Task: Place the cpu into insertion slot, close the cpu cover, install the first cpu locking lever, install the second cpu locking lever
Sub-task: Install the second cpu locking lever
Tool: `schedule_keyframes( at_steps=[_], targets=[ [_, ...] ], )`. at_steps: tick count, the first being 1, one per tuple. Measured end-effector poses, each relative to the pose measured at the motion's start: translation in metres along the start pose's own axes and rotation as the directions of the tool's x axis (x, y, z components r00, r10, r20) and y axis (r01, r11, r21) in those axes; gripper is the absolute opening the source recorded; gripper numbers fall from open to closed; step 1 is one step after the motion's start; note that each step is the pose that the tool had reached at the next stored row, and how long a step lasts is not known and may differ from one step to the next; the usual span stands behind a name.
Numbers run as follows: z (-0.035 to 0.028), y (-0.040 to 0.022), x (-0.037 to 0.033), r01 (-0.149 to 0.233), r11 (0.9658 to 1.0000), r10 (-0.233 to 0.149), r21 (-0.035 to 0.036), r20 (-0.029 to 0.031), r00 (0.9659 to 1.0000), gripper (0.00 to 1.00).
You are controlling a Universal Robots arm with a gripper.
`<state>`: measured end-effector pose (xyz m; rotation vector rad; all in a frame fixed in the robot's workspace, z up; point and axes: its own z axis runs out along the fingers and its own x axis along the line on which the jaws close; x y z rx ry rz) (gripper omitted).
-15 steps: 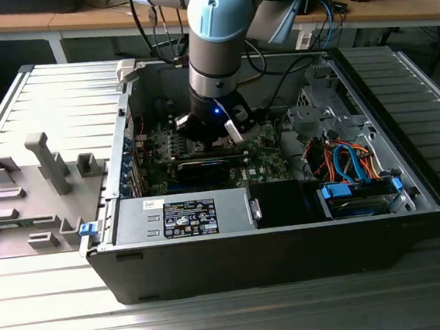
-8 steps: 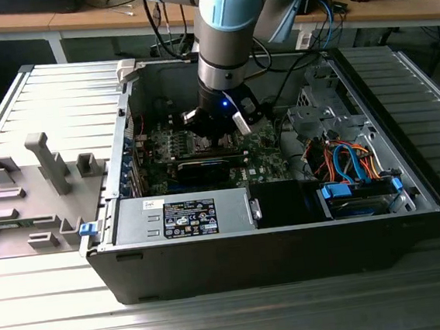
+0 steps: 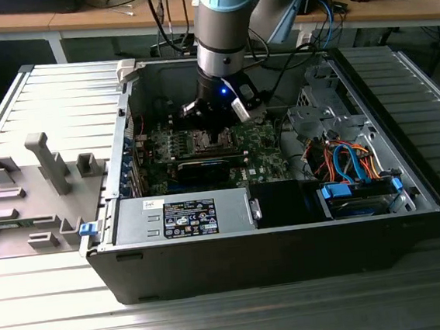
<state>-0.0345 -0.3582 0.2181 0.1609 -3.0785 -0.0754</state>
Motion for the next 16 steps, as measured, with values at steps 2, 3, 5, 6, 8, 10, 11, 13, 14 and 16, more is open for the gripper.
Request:
schedule_keyframes(
  at_steps=[2, 3, 5, 6, 8, 10, 11, 13, 14, 16],
  targets=[
    [-0.0059, 0.0015, 0.0002, 0.000, 1.0000, 0.000, 0.0060, -0.0006, 1.0000, 0.11],
    [-0.0110, 0.0020, 0.0004, 0.000, 1.0000, 0.000, 0.0075, -0.0008, 1.0000, 0.11],
    [-0.0180, 0.0025, 0.0008, 0.000, 1.0000, 0.000, 0.0082, -0.0008, 1.0000, 0.11],
    [-0.0200, 0.0026, 0.0009, 0.000, 1.0000, 0.000, 0.0085, -0.0009, 1.0000, 0.11],
    [-0.0240, 0.0029, 0.0012, 0.000, 1.0000, 0.001, 0.0085, -0.0008, 1.0000, 0.11],
    [-0.0250, 0.0030, 0.0012, 0.000, 1.0000, 0.001, 0.0083, -0.0007, 1.0000, 0.11],
    [-0.0249, 0.0030, 0.0012, 0.000, 1.0000, 0.000, 0.0082, -0.0006, 1.0000, 0.11],
    [-0.0252, 0.0029, 0.0012, -0.001, 1.0000, 0.001, 0.0085, -0.0009, 1.0000, 0.11],
    [-0.0252, 0.0029, 0.0012, -0.001, 1.0000, 0.001, 0.0086, -0.0009, 1.0000, 0.11],
    [-0.0253, 0.0029, 0.0012, 0.000, 1.0000, 0.000, 0.0085, -0.0009, 1.0000, 0.11]
  ],
)
